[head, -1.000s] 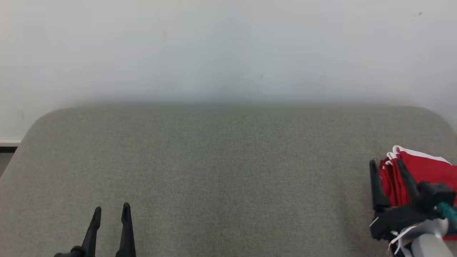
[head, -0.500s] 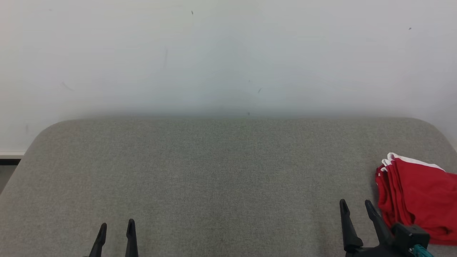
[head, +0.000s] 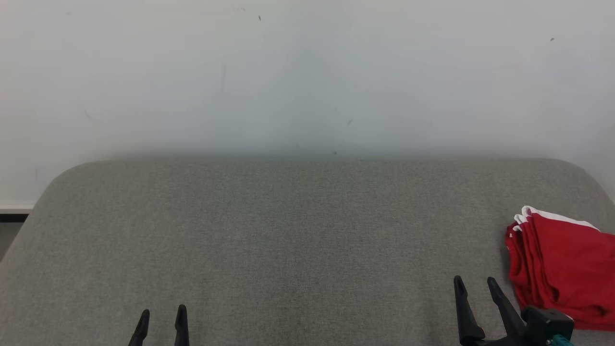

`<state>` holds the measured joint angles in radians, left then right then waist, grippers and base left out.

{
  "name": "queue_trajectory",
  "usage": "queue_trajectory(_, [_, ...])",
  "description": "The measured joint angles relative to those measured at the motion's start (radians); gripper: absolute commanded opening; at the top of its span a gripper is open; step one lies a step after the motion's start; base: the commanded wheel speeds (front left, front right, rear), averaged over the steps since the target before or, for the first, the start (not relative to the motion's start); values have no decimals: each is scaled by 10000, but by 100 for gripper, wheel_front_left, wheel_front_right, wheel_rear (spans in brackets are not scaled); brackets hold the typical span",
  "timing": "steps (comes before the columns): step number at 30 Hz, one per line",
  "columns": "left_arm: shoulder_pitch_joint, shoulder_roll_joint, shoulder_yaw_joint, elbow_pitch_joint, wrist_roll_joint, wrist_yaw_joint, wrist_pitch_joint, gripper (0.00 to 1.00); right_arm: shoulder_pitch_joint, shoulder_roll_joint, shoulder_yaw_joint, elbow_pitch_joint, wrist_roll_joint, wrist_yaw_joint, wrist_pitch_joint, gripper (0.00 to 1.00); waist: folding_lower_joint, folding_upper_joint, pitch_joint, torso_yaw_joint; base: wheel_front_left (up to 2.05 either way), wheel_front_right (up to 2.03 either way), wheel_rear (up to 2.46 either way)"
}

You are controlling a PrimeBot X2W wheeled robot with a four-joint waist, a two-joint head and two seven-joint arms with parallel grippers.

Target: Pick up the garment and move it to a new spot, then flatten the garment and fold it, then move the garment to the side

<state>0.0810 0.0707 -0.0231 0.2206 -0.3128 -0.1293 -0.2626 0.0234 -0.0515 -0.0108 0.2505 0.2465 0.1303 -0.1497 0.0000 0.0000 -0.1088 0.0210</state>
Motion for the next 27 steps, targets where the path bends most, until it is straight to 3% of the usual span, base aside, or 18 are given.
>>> queue_trajectory(22, [-17, 40, -104, 96, -73, -2, 0, 100, -7, 4, 33, 33, 13, 0, 29, 100, 0, 0, 54, 40, 0, 0, 0])
queue_trajectory(23, [-3, 38, -113, 157, -69, -2, 2, 0, 14, 10, 40, 67, 10, 0, 31, 0, 0, 0, 54, 42, 0, 0, 0])
queue_trajectory(27, [142, -19, -109, 518, -61, 0, 38, 0, 201, 19, 31, 441, 10, 0, 86, 0, 0, 0, 58, 42, 0, 0, 0])
